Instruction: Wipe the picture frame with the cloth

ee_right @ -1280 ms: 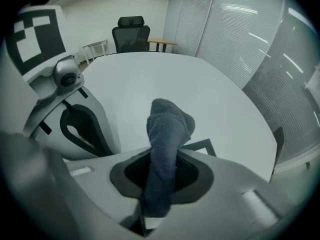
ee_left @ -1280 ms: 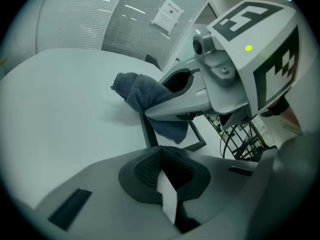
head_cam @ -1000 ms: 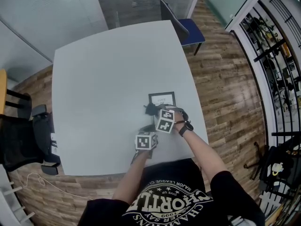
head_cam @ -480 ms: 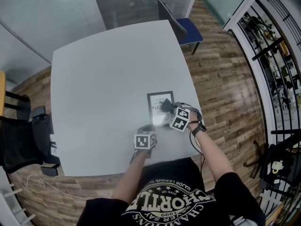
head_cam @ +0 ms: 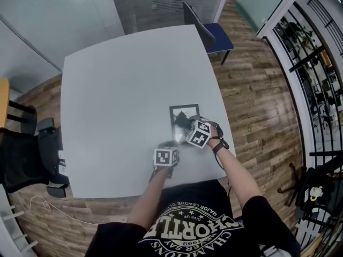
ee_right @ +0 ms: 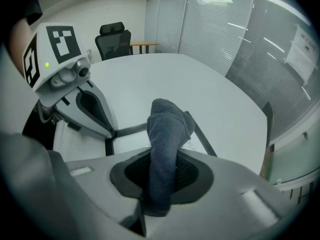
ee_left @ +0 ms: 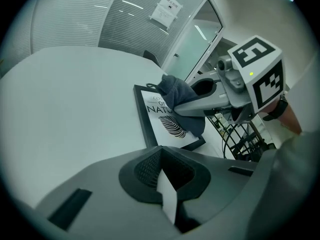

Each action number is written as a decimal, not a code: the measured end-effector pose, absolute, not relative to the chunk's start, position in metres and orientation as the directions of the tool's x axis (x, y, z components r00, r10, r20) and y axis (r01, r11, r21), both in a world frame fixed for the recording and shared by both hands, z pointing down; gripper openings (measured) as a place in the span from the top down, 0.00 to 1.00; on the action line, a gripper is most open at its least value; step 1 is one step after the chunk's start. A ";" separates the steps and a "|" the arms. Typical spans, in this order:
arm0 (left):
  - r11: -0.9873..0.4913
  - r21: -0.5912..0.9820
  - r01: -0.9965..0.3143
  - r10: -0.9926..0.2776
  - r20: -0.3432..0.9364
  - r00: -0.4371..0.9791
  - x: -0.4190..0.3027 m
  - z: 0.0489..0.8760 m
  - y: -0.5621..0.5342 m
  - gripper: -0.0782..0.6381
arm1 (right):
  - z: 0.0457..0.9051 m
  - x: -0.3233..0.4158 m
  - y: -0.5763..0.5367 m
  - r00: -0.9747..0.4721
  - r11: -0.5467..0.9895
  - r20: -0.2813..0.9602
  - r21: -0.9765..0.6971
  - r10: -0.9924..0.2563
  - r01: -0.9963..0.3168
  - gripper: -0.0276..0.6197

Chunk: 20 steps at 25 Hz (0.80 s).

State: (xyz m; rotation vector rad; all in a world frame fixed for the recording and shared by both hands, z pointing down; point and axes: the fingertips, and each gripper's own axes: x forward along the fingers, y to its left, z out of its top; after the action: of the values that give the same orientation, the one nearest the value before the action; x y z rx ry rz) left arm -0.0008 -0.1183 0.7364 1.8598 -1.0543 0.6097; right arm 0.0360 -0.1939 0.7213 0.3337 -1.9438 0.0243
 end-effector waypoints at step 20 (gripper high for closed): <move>-0.257 0.484 -0.836 -0.404 0.732 0.548 -0.005 0.736 -0.116 0.88 | 0.739 0.072 -0.179 -0.208 0.968 0.956 0.168 -0.206 -0.186 0.84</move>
State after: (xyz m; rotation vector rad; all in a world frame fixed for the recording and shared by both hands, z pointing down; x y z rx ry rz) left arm -0.0046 -0.1157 0.7360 1.8681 -1.0138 0.5931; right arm 0.0716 -0.1793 0.7388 0.2907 -1.7898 -0.0187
